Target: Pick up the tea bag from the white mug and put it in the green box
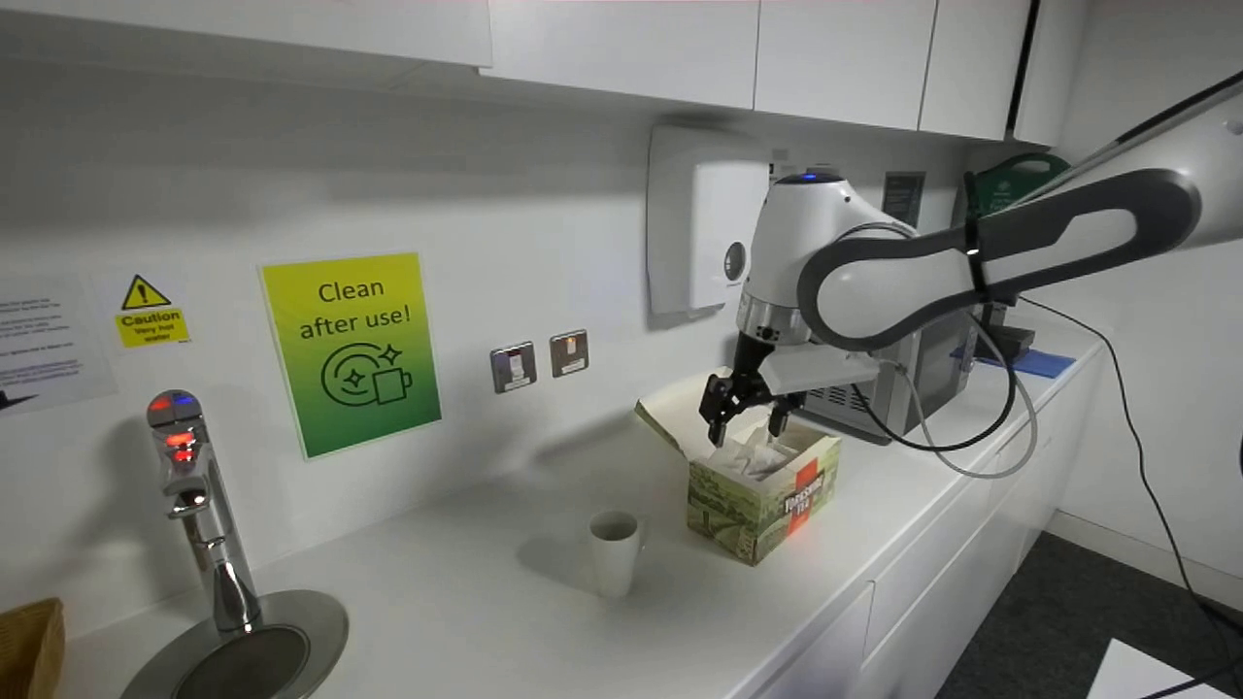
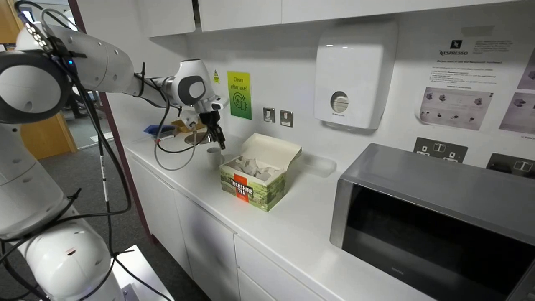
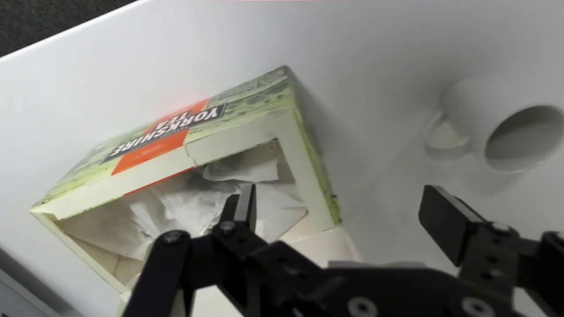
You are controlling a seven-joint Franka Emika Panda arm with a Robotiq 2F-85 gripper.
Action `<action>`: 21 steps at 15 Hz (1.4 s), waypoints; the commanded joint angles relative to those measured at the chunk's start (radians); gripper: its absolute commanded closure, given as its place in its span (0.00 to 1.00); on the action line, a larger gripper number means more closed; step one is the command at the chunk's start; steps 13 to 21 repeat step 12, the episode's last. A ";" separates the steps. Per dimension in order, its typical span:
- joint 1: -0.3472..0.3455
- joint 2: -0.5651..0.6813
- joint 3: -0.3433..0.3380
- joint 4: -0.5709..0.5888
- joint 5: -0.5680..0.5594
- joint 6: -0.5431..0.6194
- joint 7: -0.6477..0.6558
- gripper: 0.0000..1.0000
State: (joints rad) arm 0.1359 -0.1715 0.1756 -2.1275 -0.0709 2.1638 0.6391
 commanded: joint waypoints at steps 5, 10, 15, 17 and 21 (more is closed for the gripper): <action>0.089 -0.298 0.081 -0.190 0.176 -0.062 -0.141 0.00; 0.102 -0.372 0.152 -0.229 0.194 -0.128 -0.104 0.00; 0.090 -0.340 0.163 -0.205 0.190 -0.122 -0.105 0.00; 0.090 -0.340 0.163 -0.205 0.190 -0.122 -0.105 0.00; 0.090 -0.340 0.163 -0.205 0.190 -0.122 -0.105 0.00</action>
